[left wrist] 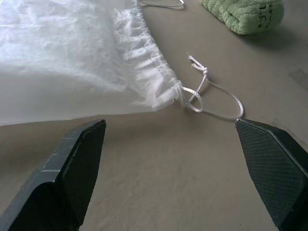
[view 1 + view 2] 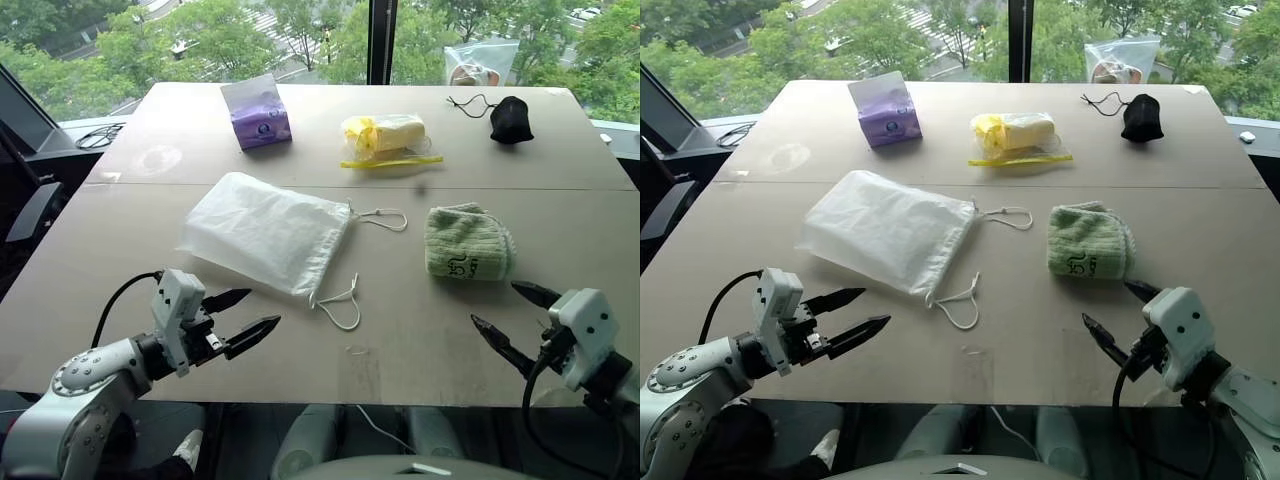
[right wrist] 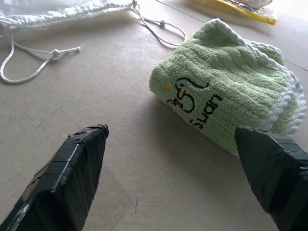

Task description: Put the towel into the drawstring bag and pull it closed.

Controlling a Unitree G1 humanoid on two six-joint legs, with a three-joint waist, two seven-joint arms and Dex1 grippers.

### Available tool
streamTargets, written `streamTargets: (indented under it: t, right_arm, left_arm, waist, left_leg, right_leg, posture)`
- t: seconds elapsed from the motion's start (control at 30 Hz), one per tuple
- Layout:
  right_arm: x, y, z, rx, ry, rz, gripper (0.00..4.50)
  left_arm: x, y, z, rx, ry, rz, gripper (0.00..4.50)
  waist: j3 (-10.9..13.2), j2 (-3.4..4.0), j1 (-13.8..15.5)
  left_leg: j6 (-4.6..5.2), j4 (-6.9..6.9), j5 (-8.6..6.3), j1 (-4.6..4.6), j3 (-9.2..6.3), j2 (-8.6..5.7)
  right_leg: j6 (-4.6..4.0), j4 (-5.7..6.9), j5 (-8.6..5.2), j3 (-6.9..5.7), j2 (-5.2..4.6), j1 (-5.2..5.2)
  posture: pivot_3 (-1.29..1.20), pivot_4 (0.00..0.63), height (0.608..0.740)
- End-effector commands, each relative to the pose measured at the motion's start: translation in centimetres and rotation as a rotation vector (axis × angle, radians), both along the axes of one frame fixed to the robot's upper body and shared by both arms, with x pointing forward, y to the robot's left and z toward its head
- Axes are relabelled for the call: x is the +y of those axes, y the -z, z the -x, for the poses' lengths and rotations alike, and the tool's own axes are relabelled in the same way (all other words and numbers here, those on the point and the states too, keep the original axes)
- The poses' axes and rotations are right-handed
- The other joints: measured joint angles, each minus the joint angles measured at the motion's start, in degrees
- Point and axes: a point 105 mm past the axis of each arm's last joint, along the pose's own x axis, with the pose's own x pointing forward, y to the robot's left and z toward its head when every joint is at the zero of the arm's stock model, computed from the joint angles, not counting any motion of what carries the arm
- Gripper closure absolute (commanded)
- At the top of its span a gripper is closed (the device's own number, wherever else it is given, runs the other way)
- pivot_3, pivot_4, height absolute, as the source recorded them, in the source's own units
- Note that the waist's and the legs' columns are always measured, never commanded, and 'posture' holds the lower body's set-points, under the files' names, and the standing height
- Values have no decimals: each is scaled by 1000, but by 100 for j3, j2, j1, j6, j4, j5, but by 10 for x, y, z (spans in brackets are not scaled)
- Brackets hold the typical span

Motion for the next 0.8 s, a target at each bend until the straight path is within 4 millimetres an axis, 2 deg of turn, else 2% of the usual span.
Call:
streamTargets:
  t: [0.03,0.13,0.2,0.27,0.4,0.57,0.7,0.8]
  right_arm:
    - [13,-14,-2,-75,-43,-17,0]
    - [30,-26,-5,-129,-89,-29,0]
    - [34,-28,-5,-125,-106,-30,0]
    - [39,-32,-3,-136,-150,-27,0]
    - [42,-36,-1,-145,-193,-7,0]
    - [37,-27,-3,-116,-168,26,0]
    - [38,-25,-2,-118,-170,31,0]
    - [40,-25,-1,-122,-174,45,0]
  left_arm:
    - [-12,-19,-15,-105,7,-19,54]
    - [-33,-38,-51,-225,-114,-124,54]
    - [-36,-42,-63,-250,-178,-194,54]
    - [-49,-44,-71,-248,-154,-243,54]
    - [-67,-33,-86,-186,-133,-310,54]
    - [-88,-14,-111,-166,-173,-439,54]
    - [-97,0,-116,-169,-160,-525,54]
    - [-101,4,-117,-173,-145,-523,848]
  waist:
    - [0,0,5]
    - [3,0,116]
    - [0,-4,132]
    - [0,-5,118]
    - [3,-9,103]
    - [5,-12,127]
    - [8,-17,96]
    - [8,-17,109]
  left_leg:
    - [0,0,0,0,0,0]
    - [-1,9,1,-2,-11,0]
    - [-2,21,1,-2,-18,0]
    - [-14,20,7,-5,-12,-1]
    - [-29,18,6,-22,-6,-2]
    - [-30,13,5,-21,-8,-2]
    - [-30,22,5,-22,-7,-2]
    - [-31,22,6,-21,-9,-2]
  right_leg:
    - [0,0,0,0,0,0]
    - [0,2,1,-13,1,3]
    - [0,3,4,-22,3,9]
    - [2,3,6,-19,4,7]
    - [3,1,5,-23,8,-10]
    - [3,2,5,-26,8,-11]
    - [3,5,5,-27,9,-8]
    - [3,8,5,-27,9,-10]
  posture:
    - [0,150,740]
    - [0,150,740]
    - [0,150,740]
    - [0,150,740]
    - [0,150,740]
    - [0,150,740]
    - [0,150,740]
    - [0,150,740]
